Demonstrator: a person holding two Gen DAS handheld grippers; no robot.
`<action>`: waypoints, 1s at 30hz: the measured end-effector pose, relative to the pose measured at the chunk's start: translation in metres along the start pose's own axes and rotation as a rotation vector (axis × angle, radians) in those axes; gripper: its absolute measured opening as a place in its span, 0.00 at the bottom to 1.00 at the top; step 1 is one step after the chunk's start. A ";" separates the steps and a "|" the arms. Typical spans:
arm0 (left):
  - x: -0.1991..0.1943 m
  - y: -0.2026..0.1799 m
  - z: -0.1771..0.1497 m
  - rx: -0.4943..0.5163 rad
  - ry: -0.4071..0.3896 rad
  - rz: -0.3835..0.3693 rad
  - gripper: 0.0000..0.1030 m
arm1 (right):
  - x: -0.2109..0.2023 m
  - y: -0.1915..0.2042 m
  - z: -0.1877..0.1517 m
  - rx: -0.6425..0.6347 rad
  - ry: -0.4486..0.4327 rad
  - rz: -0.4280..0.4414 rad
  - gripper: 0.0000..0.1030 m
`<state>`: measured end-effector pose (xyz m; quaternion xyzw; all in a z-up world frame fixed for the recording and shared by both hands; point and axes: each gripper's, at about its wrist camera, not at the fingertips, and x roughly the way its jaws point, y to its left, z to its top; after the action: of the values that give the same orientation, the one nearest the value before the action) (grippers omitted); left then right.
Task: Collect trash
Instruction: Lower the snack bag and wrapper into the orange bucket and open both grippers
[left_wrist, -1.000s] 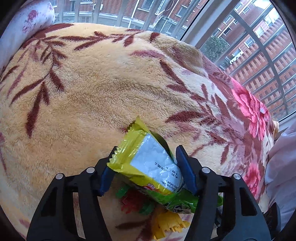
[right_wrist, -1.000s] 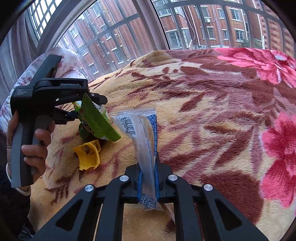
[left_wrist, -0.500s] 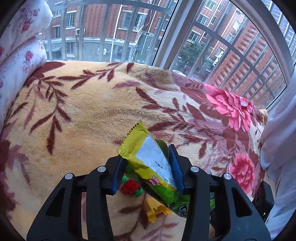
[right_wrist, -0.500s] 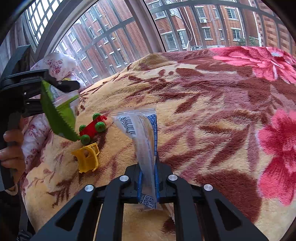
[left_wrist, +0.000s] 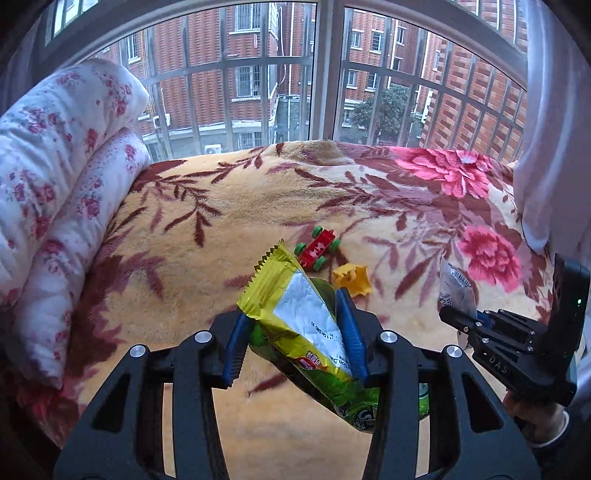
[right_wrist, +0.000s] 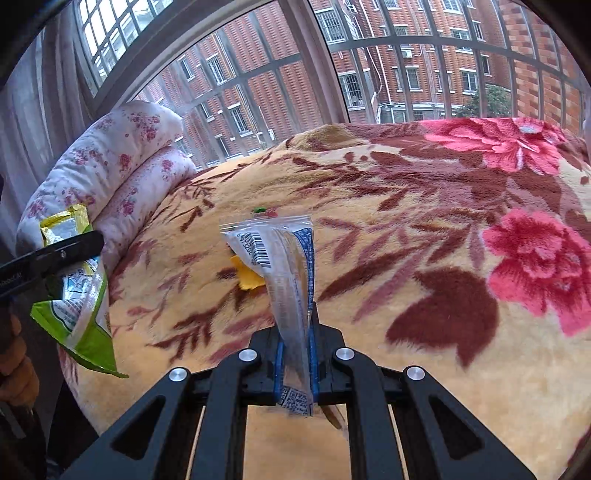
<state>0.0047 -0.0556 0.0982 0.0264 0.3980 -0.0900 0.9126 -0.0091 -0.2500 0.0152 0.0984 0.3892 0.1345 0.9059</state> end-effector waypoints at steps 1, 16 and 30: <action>-0.010 -0.003 -0.009 0.015 -0.009 0.001 0.42 | -0.011 0.009 -0.008 -0.011 -0.004 0.007 0.10; -0.108 -0.034 -0.153 0.204 -0.027 -0.054 0.42 | -0.126 0.085 -0.127 -0.095 -0.015 0.059 0.10; -0.068 -0.040 -0.279 0.310 0.174 -0.072 0.42 | -0.122 0.107 -0.239 -0.111 0.212 0.098 0.10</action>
<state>-0.2495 -0.0521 -0.0418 0.1603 0.4575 -0.1802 0.8559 -0.2822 -0.1705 -0.0337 0.0524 0.4694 0.2095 0.8561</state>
